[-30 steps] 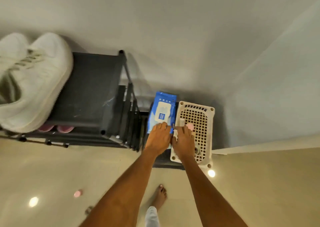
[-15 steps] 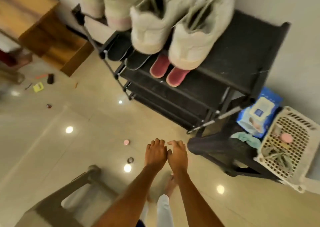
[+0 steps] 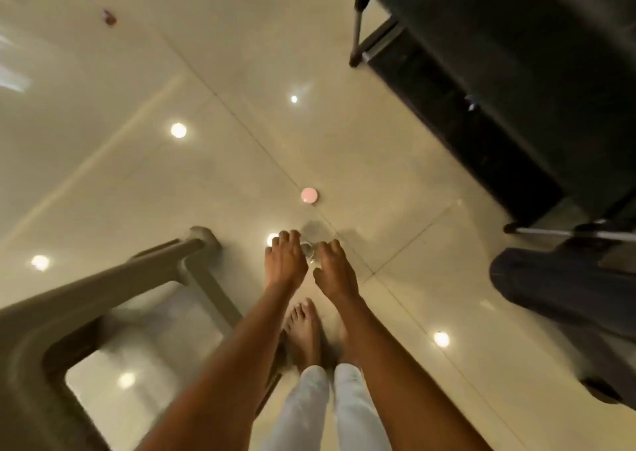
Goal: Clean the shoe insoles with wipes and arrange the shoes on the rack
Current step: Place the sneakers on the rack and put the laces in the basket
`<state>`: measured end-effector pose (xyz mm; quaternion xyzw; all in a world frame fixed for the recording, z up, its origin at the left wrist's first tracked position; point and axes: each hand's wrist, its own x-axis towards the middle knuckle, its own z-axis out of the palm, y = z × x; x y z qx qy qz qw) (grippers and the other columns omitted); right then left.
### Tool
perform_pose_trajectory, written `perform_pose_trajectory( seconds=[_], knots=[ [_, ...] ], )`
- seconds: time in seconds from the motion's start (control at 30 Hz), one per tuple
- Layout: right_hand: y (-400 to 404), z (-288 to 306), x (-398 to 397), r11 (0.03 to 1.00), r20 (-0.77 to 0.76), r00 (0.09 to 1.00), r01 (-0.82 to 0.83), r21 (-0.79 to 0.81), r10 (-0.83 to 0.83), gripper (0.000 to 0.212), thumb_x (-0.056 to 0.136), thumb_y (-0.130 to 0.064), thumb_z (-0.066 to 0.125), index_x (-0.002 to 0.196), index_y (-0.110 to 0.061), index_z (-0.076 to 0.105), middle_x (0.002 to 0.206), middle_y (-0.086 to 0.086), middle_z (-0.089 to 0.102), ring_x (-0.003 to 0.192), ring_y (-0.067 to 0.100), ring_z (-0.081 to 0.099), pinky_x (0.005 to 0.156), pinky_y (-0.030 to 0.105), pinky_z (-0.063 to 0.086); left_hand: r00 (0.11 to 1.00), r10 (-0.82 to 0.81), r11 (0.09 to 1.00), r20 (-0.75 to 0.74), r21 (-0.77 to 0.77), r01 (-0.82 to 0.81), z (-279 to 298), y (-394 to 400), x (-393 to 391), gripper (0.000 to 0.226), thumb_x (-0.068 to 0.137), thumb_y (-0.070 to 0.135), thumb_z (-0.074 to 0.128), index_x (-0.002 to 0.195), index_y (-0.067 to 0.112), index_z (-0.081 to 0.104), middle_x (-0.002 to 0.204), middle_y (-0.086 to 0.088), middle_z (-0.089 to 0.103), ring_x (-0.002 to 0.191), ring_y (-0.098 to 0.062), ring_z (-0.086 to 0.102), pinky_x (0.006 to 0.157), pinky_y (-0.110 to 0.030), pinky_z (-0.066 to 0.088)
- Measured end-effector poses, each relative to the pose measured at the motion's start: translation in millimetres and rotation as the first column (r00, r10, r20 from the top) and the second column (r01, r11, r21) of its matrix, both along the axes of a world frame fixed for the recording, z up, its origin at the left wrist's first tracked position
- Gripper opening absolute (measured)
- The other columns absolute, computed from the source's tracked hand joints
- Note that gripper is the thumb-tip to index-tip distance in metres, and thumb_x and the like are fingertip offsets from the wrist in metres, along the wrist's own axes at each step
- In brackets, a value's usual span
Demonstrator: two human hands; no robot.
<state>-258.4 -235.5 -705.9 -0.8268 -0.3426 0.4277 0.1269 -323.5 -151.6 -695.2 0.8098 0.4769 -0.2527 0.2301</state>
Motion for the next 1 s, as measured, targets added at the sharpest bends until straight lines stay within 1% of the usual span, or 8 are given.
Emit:
perform_pose_trajectory(
  seconds=[0.17, 0.3, 0.4, 0.5, 0.6, 0.7, 0.8, 1.0],
  knots=[
    [25.9, -82.0, -13.1, 0.983, 0.081, 0.981, -0.179, 0.032, 0.176, 0.049, 0.084, -0.021, 0.067, 0.128, -0.015, 0.046, 0.134, 0.010, 0.043, 0.116, 0.023, 0.050, 0.090, 0.028, 0.047, 0.997, 0.000, 0.999, 0.075, 0.038, -0.003, -73.9, 36.3, -2.7, 0.051, 0.089, 0.017, 0.055, 0.136, 0.010, 0.037, 0.130, -0.012, 0.046, 0.115, -0.030, 0.045, 0.097, -0.037, 0.036],
    [28.1, -101.9, -15.4, 0.966, 0.178, 0.954, -0.254, 0.051, 0.241, 0.050, 0.086, -0.025, 0.065, 0.129, -0.011, 0.045, 0.134, 0.014, 0.044, 0.127, 0.026, 0.041, 0.096, 0.030, 0.044, 0.984, -0.094, 0.991, 0.150, 0.110, 0.078, -93.2, 53.1, 3.7, 0.047, 0.093, 0.013, 0.044, 0.138, 0.010, 0.034, 0.130, -0.012, 0.045, 0.115, -0.029, 0.045, 0.094, -0.036, 0.036],
    [25.6, -102.7, -11.0, 0.982, 0.227, 0.964, -0.165, 0.093, 0.141, 0.047, 0.078, -0.025, 0.073, 0.120, -0.011, 0.054, 0.123, 0.012, 0.053, 0.111, 0.024, 0.052, 0.081, 0.025, 0.050, 0.980, -0.082, 0.990, 0.182, 0.126, 0.059, -97.7, 63.1, 15.0, 0.050, 0.094, 0.012, 0.040, 0.143, 0.012, 0.029, 0.132, -0.011, 0.043, 0.113, -0.030, 0.046, 0.092, -0.036, 0.037],
    [27.6, -101.5, 3.6, 0.986, 0.246, 0.968, -0.001, 0.165, -0.040, 0.050, 0.067, -0.024, 0.082, 0.110, -0.012, 0.059, 0.114, 0.013, 0.057, 0.094, 0.023, 0.058, 0.066, 0.024, 0.052, 0.970, -0.141, 0.987, 0.197, 0.103, 0.123, -100.1, 72.1, 34.2, 0.063, 0.093, 0.019, 0.049, 0.148, 0.017, 0.020, 0.134, -0.013, 0.039, 0.111, -0.030, 0.047, 0.089, -0.039, 0.042],
    [30.4, -99.7, 25.5, 0.987, 0.236, 0.967, 0.068, 0.145, -0.101, 0.049, 0.070, -0.024, 0.079, 0.112, -0.011, 0.055, 0.115, 0.013, 0.054, 0.092, 0.024, 0.058, 0.065, 0.026, 0.052, 0.962, -0.113, 0.994, 0.249, 0.021, 0.112, -102.8, 74.2, 56.4, 0.047, 0.095, 0.025, 0.047, 0.140, 0.017, 0.036, 0.129, -0.014, 0.041, 0.107, -0.032, 0.050, 0.080, -0.040, 0.046],
    [30.8, -91.9, 45.4, 0.976, 0.222, 0.957, 0.155, 0.154, -0.187, 0.045, 0.072, -0.016, 0.075, 0.112, -0.011, 0.054, 0.114, 0.013, 0.050, 0.090, 0.027, 0.060, 0.066, 0.031, 0.054, 0.959, 0.012, 1.000, 0.283, -0.025, -0.005, -105.4, 73.8, 65.8, 0.026, 0.098, 0.024, 0.039, 0.115, 0.006, 0.049, 0.115, -0.017, 0.043, 0.096, -0.037, 0.052, 0.070, -0.041, 0.046],
    [23.7, -72.1, 57.7, 0.960, 0.180, 0.952, 0.218, 0.175, -0.248, 0.044, 0.073, -0.006, 0.070, 0.113, -0.010, 0.054, 0.115, 0.013, 0.047, 0.096, 0.031, 0.058, 0.069, 0.035, 0.054, 0.942, 0.128, 0.992, 0.309, -0.050, -0.118, -88.8, 66.6, 60.1, 0.027, 0.093, 0.017, 0.050, 0.117, 0.004, 0.048, 0.115, -0.017, 0.042, 0.094, -0.036, 0.052, 0.065, -0.036, 0.043],
    [2.3, 28.5, 71.0, 0.922, 0.109, 0.920, 0.360, 0.142, -0.376, 0.045, 0.079, -0.007, 0.064, 0.121, -0.014, 0.051, 0.126, 0.008, 0.049, 0.109, 0.027, 0.056, 0.077, 0.030, 0.051, 0.905, 0.107, 0.993, 0.412, -0.089, -0.077, 11.0, 38.5, 70.2, 0.035, 0.085, 0.004, 0.057, 0.119, 0.004, 0.051, 0.116, -0.017, 0.048, 0.107, -0.031, 0.045, 0.073, -0.028, 0.037]
  ],
)
